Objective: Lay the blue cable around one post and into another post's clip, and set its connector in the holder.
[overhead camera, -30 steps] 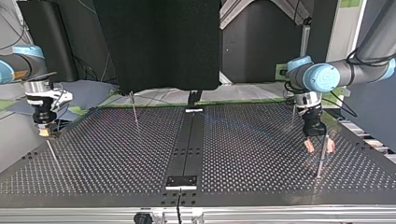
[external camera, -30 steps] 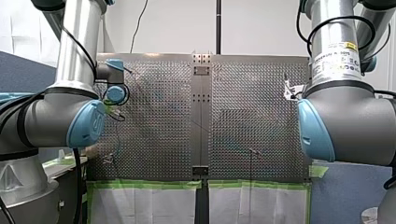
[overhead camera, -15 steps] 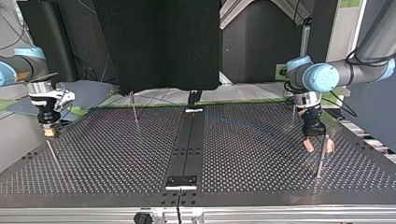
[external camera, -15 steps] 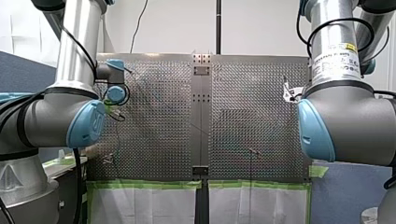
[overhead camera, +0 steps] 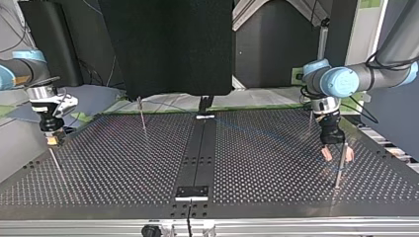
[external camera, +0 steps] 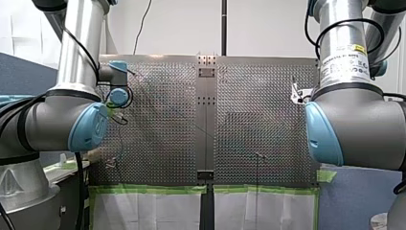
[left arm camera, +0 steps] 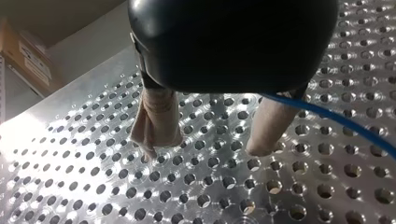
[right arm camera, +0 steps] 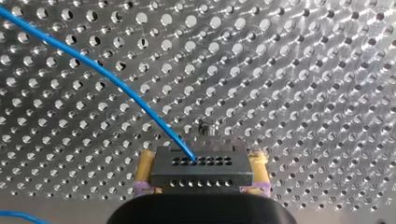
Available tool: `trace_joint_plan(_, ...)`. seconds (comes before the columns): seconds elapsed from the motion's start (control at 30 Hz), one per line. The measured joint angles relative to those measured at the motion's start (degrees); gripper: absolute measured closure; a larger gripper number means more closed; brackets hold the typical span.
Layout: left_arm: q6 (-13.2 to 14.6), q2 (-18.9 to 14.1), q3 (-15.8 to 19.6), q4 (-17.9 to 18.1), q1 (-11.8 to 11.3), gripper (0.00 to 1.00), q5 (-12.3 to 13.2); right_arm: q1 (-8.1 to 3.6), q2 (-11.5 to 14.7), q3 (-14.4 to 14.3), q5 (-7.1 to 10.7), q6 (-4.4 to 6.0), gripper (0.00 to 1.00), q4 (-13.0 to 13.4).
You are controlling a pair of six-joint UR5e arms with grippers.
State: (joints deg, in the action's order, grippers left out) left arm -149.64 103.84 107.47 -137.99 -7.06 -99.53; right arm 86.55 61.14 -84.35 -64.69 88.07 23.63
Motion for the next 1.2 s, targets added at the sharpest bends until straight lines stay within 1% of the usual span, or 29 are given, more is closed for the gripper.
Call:
trace_joint_plan(0.13,0.11,-0.01,0.0,0.03,-0.02,0.0,0.0,-0.22,-0.03,0.01,0.08,0.18,1.0,0.17)
trace_joint_plan(0.37,0.11,0.0,0.0,0.03,-0.05,0.0,0.03,-0.53,-0.03,0.01,0.26,0.79,1.0,0.55)
trace_joint_plan(0.5,0.13,0.0,0.0,0.03,-0.06,0.0,0.02,-0.62,-0.46,0.01,0.99,1.33,1.0,1.53)
trace_joint_plan(0.8,0.14,0.0,0.0,0.05,-0.09,0.0,0.07,-0.71,-0.78,0.02,1.45,1.57,1.0,2.8)
trace_joint_plan(1.1,0.3,-0.01,0.0,0.03,-0.13,0.0,0.08,-0.74,-0.92,0.37,1.5,1.67,1.0,3.02)
trace_joint_plan(1.2,0.31,0.0,0.0,0.02,-0.19,0.0,0.08,-0.74,-0.95,0.49,1.57,1.54,1.0,3.01)
